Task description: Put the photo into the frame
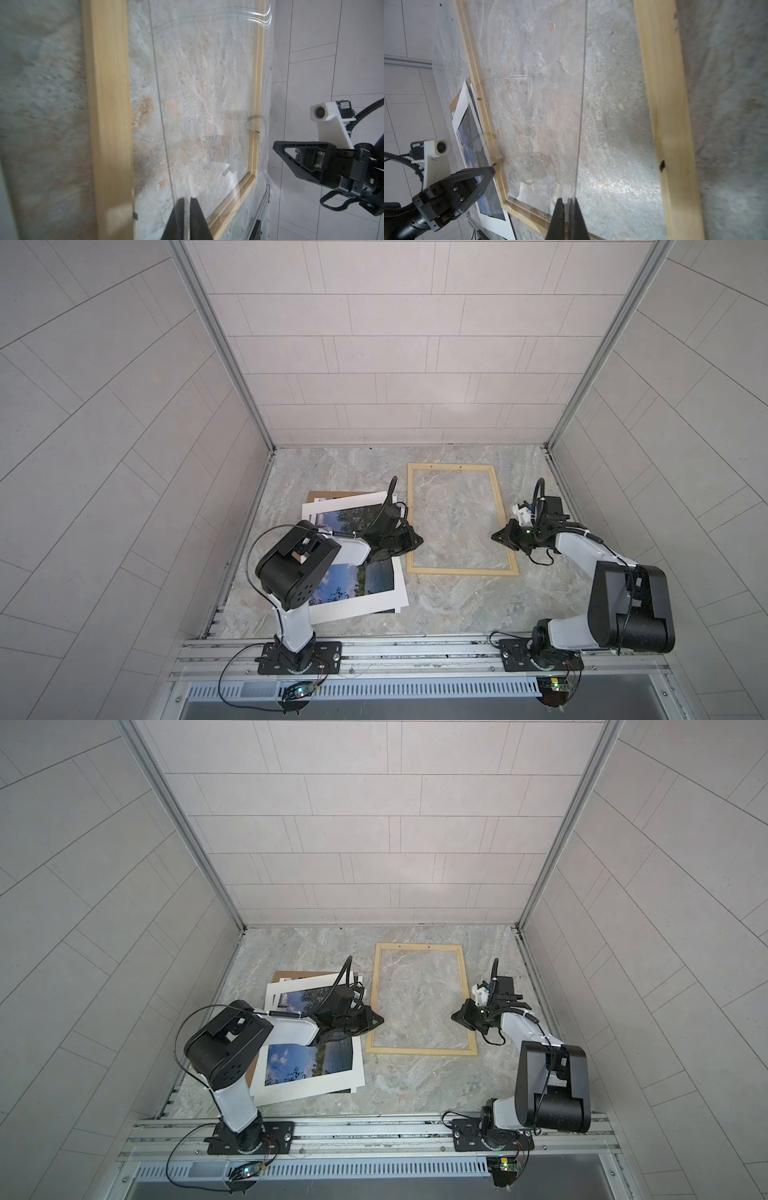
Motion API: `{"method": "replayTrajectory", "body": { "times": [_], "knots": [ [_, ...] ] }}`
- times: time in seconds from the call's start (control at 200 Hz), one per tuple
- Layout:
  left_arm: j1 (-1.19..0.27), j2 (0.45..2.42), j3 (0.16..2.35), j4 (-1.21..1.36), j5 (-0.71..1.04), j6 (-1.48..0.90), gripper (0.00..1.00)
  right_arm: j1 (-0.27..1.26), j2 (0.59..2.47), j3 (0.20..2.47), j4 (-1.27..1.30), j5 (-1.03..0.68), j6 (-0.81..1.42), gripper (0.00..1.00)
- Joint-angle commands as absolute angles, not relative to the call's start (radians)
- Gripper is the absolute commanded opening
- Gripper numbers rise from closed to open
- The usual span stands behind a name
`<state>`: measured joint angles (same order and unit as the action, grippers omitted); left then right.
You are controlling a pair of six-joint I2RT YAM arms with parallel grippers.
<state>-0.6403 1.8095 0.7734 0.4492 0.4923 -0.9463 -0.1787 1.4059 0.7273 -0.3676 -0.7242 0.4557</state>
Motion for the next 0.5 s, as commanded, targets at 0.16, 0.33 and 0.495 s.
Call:
{"method": "replayTrajectory", "body": {
  "times": [0.16, 0.33, 0.495],
  "knots": [
    [-0.645, 1.808, 0.783, 0.426, 0.54, -0.94, 0.08, -0.176, 1.396, 0.746, -0.379, -0.707, 0.441, 0.0],
    [-0.645, 1.84, 0.796, 0.426, 0.559, -0.948, 0.07, -0.176, 1.37, 0.741, -0.38, -0.703, 0.449, 0.0],
    [-0.647, 1.859, 0.796, 0.436, 0.565, -0.959, 0.04, -0.176, 1.371, 0.743, -0.388, -0.699, 0.44, 0.0]
  ]
}}
